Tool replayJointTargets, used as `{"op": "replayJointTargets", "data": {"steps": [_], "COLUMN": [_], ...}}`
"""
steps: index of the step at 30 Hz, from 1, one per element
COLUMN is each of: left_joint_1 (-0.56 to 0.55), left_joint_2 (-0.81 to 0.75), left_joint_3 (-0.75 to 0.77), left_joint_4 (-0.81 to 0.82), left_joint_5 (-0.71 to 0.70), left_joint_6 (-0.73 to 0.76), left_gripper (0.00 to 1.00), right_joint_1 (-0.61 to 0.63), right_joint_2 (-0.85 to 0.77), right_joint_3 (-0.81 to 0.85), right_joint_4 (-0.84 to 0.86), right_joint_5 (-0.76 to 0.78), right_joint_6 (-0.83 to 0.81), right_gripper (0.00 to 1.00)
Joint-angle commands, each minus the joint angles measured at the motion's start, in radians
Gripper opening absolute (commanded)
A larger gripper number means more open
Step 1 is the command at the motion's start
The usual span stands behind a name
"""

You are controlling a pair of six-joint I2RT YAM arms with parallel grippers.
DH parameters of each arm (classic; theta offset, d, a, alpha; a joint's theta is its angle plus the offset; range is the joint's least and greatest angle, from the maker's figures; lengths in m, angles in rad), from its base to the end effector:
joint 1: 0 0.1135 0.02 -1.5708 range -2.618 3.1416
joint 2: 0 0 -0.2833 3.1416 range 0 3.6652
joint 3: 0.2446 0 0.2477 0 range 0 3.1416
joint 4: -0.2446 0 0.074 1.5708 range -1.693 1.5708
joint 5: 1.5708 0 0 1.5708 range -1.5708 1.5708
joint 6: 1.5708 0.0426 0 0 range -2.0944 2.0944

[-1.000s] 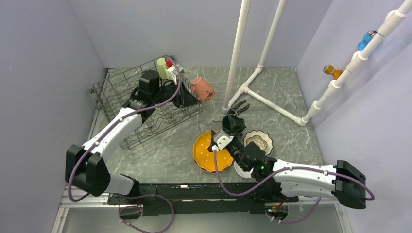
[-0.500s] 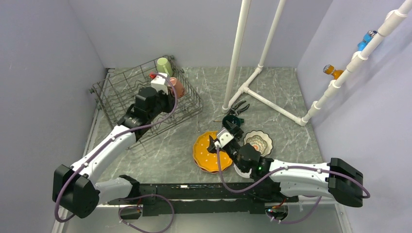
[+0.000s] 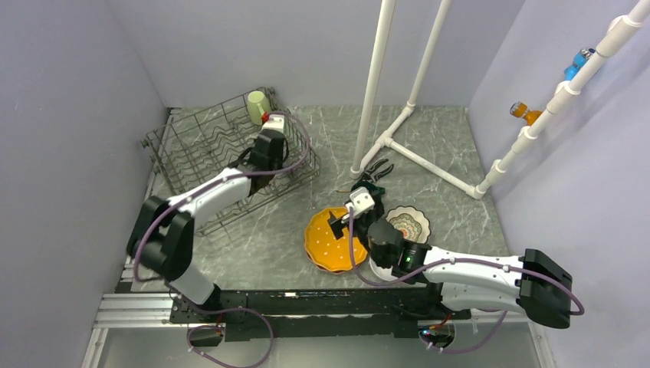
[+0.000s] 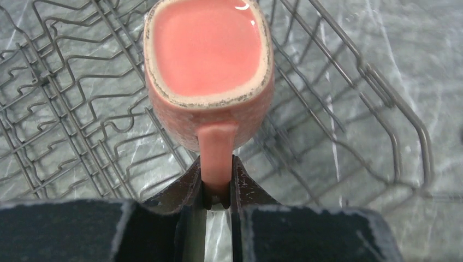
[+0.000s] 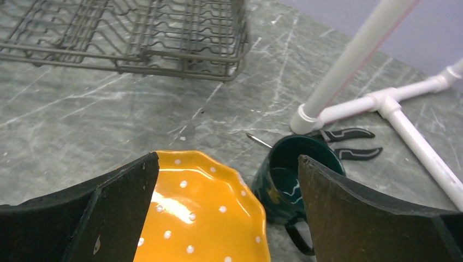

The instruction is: Load the mixed dishes into the dish rack

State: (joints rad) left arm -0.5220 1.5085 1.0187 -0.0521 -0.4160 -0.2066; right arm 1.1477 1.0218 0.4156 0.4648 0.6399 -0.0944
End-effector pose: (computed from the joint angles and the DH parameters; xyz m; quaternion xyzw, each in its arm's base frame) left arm 0.3028 -0.1543 0.2779 0.0334 0.8572 -0.0036 0.5139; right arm 0.1098 0.1819 0.2523 -0.2495 0.7030 0.1073 0.6572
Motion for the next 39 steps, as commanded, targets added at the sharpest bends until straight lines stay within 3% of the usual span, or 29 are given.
{"op": "replayJointTargets", "data": {"steps": [1,8,15,22,33,39], "left_joint_1": [0.029,0.046,0.075,0.085,0.088,0.102], "left_joint_2": [0.155,0.479,0.621,0.698,0.731,0.765], "left_joint_3": [0.256,0.651,0.824,0.895,0.87,0.891], "left_joint_4": [-0.12,-0.471,-0.52,-0.496,-0.33,-0.281], "left_joint_5": [-0.135,-0.247,-0.239,-0.234,-0.217,-0.12], "left_joint_6": [-0.17,-0.425,-0.523,-0.558,-0.54,-0.519], "left_gripper": [0.0,0.0,0.0,0.0,0.0,0.0], "right_joint_1": [-0.045,-0.133,-0.165,-0.169,-0.169,-0.169], "right_joint_2": [-0.073,-0.231,-0.299,-0.302,-0.316,-0.316], "right_joint_3": [-0.014,-0.088,-0.12,-0.121,-0.136,-0.14], "right_joint_4": [0.008,0.002,0.001,-0.001,0.015,0.021], "right_joint_5": [0.072,0.039,0.023,0.014,0.007,0.004], "right_joint_6": [0.106,0.196,0.224,0.221,0.211,0.207], "right_gripper": [1.0,1.0,1.0,1.0,1.0,1.0]}}
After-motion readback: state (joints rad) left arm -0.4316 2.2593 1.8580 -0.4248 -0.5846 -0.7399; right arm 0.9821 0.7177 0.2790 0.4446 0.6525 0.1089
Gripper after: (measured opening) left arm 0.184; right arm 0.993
